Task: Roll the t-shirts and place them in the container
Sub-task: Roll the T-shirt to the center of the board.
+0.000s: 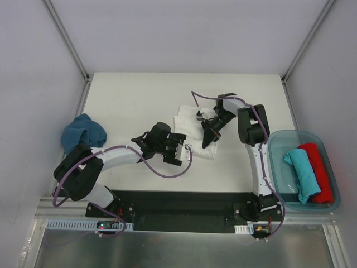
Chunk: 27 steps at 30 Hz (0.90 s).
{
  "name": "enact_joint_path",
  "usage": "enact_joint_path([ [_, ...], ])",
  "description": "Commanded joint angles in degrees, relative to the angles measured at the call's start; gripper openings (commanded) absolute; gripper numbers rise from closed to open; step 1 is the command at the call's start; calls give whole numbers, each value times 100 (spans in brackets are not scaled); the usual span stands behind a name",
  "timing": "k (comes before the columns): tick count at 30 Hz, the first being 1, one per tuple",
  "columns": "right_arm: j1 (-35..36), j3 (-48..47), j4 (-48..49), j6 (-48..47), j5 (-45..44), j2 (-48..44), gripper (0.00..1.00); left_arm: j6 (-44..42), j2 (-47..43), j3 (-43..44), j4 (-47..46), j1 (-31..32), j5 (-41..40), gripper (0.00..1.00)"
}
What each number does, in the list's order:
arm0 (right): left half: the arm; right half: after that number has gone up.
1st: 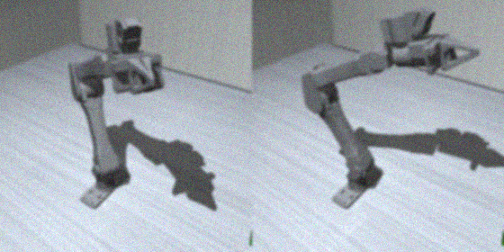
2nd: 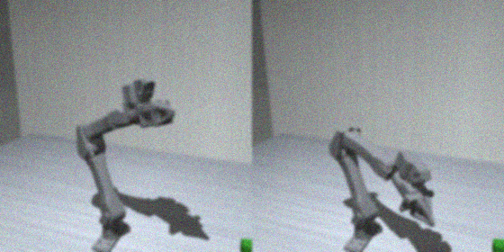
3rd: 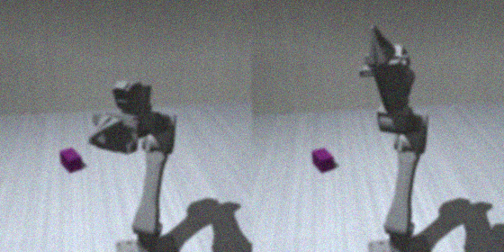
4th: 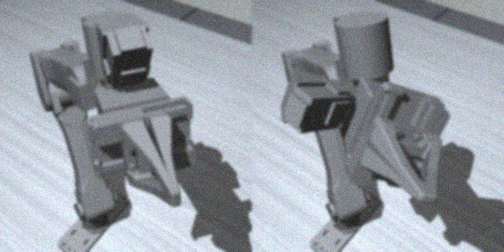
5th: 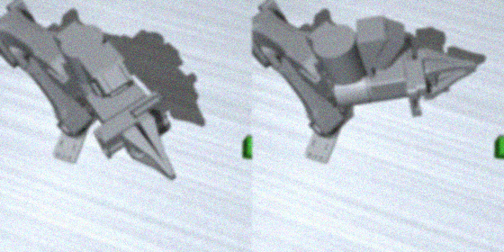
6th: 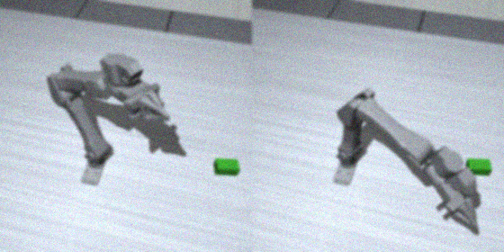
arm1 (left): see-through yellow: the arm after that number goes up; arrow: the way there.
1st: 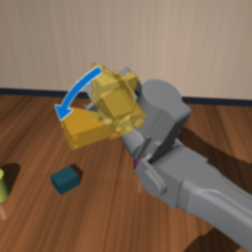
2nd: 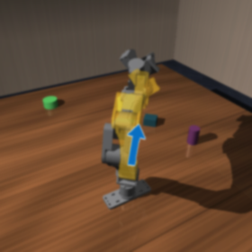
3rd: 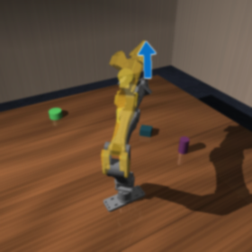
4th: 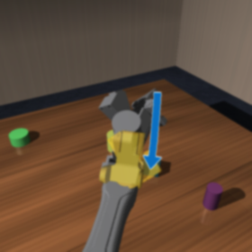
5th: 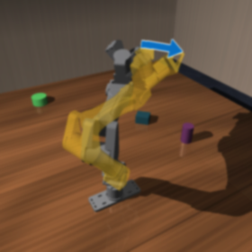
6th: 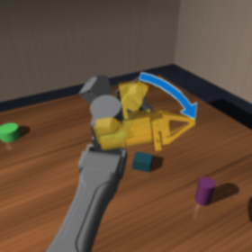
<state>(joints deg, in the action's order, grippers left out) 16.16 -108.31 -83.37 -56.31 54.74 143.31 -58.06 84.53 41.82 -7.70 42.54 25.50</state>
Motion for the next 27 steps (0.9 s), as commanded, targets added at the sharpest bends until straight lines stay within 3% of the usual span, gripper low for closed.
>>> enact_joint_path([
  [1, -122, -14, -759, -108, -719, 312, 16, -609, 317, 212, -496, 79, -98, 78],
  [11, -175, -50, -795, -99, -605, 347, 16, -1628, 942, 528, 111, 79, 26, 61],
  [15, -192, -67, -803, -90, -552, 365, 17, -1901, 1407, 827, 365, 70, 8, 59],
  [18, -219, -67, -768, -46, -517, 365, 24, -2103, 1644, 1169, 1118, 79, 69, 38],
  [21, -315, -50, -637, -47, -482, 268, 40, -2209, 1768, 1363, 1681, 61, 52, 22],
  [22, -359, -67, -619, -81, -456, 181, 50, -2209, 1795, 1442, 1876, 52, 69, 21],
  [24, -534, -277, -610, -116, -412, -47, 60, -2192, 1882, 1740, 2403, 43, 148, 18],
  [25, -596, -383, -593, -90, -377, -362, 77, -2157, 1918, 1863, 2997, 17, 201, 12],
  [27, -771, -682, -540, -265, -559, -723, 87, -2095, 2023, 2338, 3624, -18, 385, 8],
])
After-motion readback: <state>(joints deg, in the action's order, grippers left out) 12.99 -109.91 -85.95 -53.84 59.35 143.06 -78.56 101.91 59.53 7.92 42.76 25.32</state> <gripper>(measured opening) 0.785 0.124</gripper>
